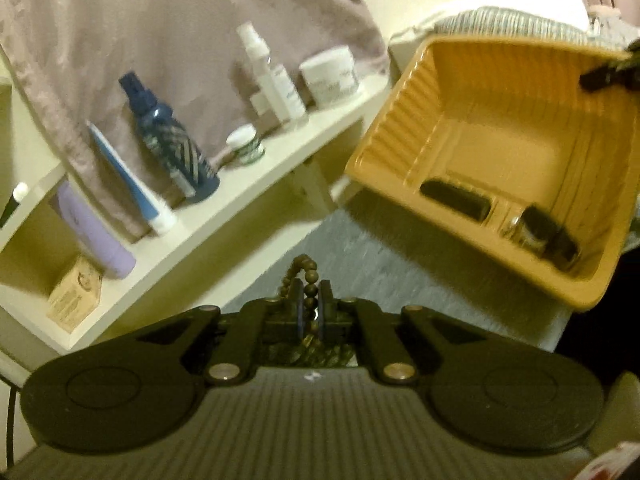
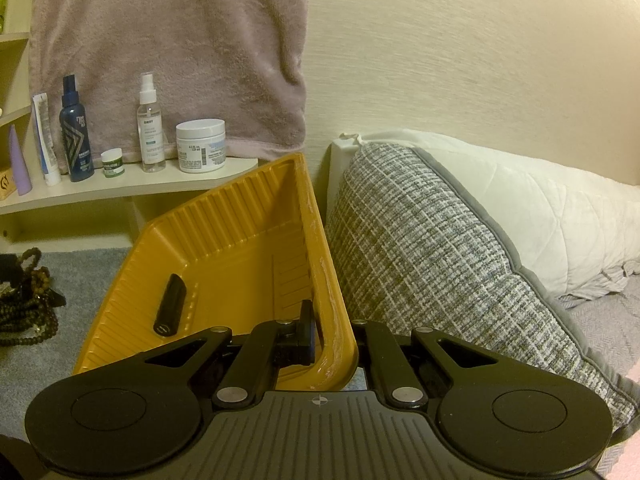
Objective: Organize jewelry
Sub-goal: 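Carry the bead necklace into the orange tray and release it, then grasp the pearl necklace strand with the left gripper and lift it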
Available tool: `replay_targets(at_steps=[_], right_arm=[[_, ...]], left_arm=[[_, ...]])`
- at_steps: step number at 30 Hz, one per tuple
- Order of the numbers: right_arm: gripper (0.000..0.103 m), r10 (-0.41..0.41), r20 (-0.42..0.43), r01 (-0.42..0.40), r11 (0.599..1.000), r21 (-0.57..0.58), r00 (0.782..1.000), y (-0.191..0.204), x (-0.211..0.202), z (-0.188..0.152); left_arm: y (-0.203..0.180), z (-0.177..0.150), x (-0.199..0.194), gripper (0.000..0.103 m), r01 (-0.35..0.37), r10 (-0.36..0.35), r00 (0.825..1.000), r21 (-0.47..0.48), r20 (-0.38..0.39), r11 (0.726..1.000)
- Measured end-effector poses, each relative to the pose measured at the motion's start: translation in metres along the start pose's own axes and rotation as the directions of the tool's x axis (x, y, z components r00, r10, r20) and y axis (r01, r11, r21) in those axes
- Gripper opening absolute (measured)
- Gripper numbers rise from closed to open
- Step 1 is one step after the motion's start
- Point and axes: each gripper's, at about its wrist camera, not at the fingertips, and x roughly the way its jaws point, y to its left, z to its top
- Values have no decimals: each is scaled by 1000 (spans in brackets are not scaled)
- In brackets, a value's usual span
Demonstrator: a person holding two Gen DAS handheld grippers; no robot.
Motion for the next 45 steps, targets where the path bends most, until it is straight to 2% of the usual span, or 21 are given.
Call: replay_targets(at_steps=[8,16,26,28,30,31,38,45], right_arm=[[5,1,2,-1,1000,3,1000,1,-1,0],[5,2,3,-2,1000,9,1000,1,-1,1],[5,4,1,-5,1000,14,1000,0,0,1],[5,5,1,-5,1000,16,1000,0,0,1],[5,5,1,-5,1000,16,1000,0,0,1],[5,5,0,-5,1000,18,1000,0,0,1],[5,5,1,-5,1000,19,1000,-1,0,0],[5,5,0,-5,1000,19,1000,-1,0,0]], left_arm=[[-13,27,-12,6,80,-76,994,-48,76,996],[-37,52,-11,6,192,-182,975,-72,129,979],[-68,59,5,6,274,-265,958,-74,112,959],[-71,59,6,7,269,-260,959,-80,113,960],[-72,59,6,14,270,-259,958,-87,119,959],[-72,59,7,21,270,-259,958,-86,120,959],[-64,47,6,21,226,-215,971,-102,105,969],[-45,20,-1,21,157,-147,987,-186,67,970]])
